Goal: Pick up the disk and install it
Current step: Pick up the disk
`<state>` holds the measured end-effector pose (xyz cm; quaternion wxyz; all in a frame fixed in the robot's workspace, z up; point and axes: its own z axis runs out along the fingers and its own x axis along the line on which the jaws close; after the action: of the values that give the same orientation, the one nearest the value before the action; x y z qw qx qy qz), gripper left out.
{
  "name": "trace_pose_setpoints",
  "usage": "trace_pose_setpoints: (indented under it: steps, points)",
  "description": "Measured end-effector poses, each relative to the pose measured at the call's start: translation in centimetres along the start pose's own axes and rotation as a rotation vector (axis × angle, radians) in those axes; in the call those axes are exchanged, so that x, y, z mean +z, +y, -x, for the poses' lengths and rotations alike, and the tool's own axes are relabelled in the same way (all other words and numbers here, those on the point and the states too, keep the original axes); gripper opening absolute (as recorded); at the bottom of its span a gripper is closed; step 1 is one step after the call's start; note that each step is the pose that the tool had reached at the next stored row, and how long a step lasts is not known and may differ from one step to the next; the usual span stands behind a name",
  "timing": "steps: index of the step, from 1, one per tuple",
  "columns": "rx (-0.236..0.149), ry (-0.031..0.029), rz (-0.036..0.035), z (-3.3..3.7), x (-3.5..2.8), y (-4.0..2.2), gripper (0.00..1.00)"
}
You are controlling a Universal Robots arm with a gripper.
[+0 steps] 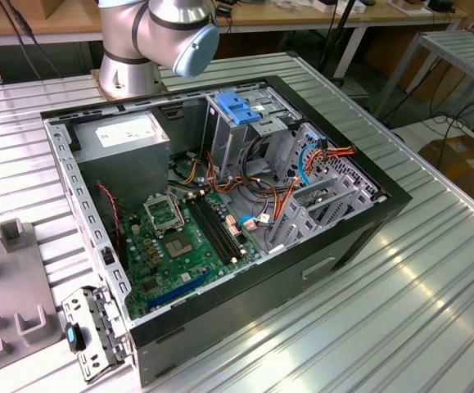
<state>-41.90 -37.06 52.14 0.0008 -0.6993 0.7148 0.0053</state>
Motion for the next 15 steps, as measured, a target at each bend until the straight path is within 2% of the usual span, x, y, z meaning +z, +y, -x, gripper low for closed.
trace_pose_setpoints:
  steps: [6,15]
  points:
    - [0.000,0.0000,0.0000,0.00,0.00,-0.66,0.37]
    - [0.000,0.0001,0.0001,0.02,0.01,-1.33,0.37]
